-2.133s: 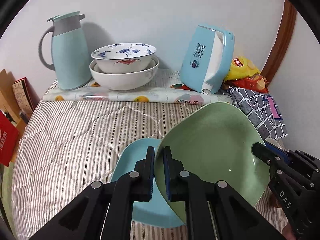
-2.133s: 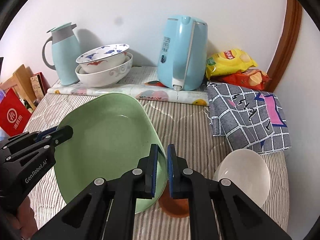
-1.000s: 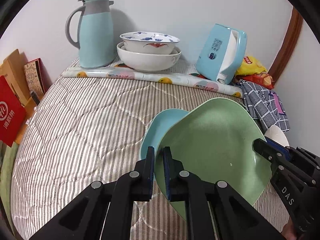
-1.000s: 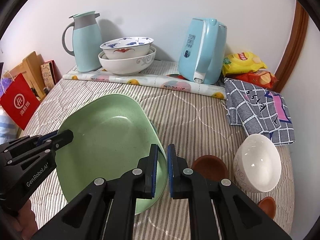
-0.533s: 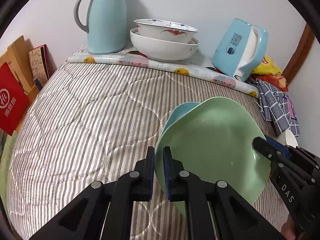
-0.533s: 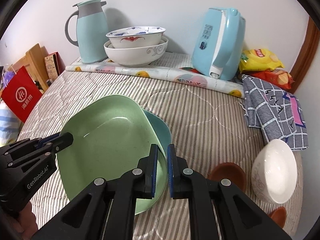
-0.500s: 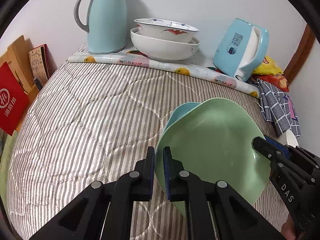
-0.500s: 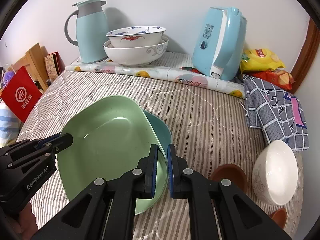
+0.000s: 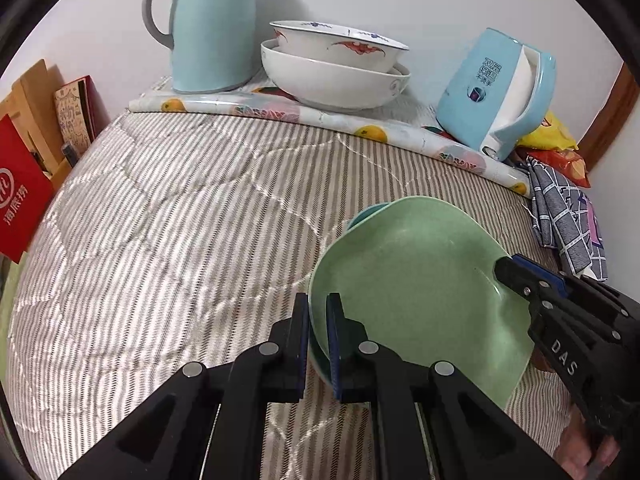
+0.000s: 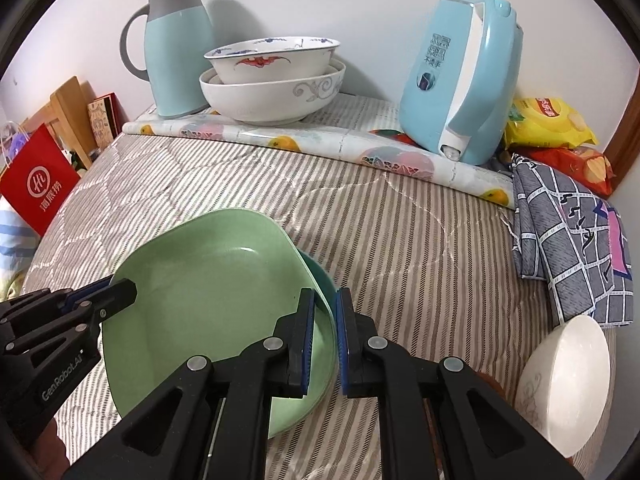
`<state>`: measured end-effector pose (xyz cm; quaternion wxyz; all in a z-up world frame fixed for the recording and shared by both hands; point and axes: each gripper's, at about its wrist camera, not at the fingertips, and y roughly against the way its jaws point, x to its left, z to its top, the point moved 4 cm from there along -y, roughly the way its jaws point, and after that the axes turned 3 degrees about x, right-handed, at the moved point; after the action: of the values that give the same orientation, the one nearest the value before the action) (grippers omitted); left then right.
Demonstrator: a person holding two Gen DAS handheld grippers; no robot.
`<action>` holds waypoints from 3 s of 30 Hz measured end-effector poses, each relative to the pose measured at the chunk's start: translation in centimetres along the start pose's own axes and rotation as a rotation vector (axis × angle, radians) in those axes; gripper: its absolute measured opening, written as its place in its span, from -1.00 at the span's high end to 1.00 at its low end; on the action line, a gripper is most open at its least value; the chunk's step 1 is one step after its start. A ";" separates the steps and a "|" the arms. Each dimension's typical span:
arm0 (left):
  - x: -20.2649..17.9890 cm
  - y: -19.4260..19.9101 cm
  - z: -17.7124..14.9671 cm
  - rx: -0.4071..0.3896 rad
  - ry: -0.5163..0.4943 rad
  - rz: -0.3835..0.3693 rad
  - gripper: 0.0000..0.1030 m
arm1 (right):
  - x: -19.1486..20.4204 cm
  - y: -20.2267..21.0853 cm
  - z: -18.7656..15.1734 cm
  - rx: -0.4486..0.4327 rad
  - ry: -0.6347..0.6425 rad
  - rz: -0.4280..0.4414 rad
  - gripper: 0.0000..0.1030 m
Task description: Organize plates and bowls
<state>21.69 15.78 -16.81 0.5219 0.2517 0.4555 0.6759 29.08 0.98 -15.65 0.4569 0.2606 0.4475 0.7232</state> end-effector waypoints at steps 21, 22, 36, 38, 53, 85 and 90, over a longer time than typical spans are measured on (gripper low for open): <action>-0.6 1.5 -1.1 0.011 -0.021 -0.024 0.54 | -1.5 3.0 -0.2 -0.056 -0.014 0.008 0.28; -0.7 1.7 -1.2 0.006 -0.020 -0.022 0.50 | -1.6 3.2 -0.3 -0.058 -0.016 0.008 0.28; -3.6 5.0 -1.4 -0.081 -0.092 0.013 0.38 | -4.7 7.0 -4.9 -0.073 -0.102 -0.021 0.27; -4.4 5.4 -1.2 -0.106 -0.109 0.040 0.38 | -5.4 7.7 -5.6 -0.080 -0.120 -0.028 0.22; -12.9 8.1 -2.2 -0.238 -0.196 0.085 0.38 | -15.6 15.7 -13.7 -0.173 -0.328 -0.142 -0.11; -21.0 -0.7 -5.7 -0.041 -0.224 0.014 0.38 | -24.3 9.8 -21.1 -0.033 -0.459 -0.100 -0.10; -21.2 -1.9 -5.7 -0.022 -0.222 0.015 0.38 | -24.3 8.6 -21.0 -0.016 -0.456 -0.089 -0.06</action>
<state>24.92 -5.94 -18.19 0.5668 0.3226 0.3853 0.6529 19.80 -30.92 -17.02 0.5795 0.3938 0.3382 0.6283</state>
